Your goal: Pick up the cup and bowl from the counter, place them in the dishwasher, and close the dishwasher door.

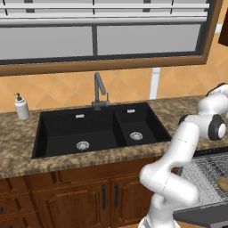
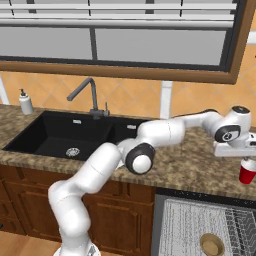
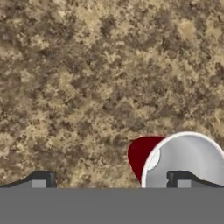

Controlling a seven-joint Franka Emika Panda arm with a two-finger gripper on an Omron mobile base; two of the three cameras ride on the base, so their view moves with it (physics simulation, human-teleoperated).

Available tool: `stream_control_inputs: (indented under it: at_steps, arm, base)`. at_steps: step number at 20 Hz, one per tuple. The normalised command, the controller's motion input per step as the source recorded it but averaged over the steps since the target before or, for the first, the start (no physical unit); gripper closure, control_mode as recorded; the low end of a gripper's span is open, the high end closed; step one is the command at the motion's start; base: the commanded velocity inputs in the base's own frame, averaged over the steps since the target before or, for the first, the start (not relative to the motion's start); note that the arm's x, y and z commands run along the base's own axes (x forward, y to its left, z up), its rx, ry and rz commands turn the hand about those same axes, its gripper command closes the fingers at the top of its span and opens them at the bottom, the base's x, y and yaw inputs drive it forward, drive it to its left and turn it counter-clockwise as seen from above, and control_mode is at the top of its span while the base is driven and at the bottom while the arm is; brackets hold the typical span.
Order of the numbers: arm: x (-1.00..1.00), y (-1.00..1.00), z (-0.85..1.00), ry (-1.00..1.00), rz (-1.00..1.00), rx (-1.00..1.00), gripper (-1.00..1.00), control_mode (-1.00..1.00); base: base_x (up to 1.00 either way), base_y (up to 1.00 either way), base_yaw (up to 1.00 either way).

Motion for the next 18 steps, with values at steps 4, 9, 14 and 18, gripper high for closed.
stream_control_inputs:
  at_steps: [4, 9, 14, 18]
  arm:
    - [0.25, -0.26, 0.0, 0.0, -0.01, 0.01, -1.0, -1.0]
    - [0.27, -0.29, 0.0, 0.0, -0.01, 0.0, -1.0, -1.0]
    - [0.08, -0.36, -0.01, 0.0, -0.05, 0.06, -1.0, -1.0]
    - [0.1, -0.29, 0.01, 0.0, -0.03, 0.07, -1.0, -1.0]
  base:
    - [0.0, 0.0, 0.0]
    - [0.0, 0.0, 0.0]
    - [0.0, 0.0, 0.0]
    - [0.0, 0.0, 0.0]
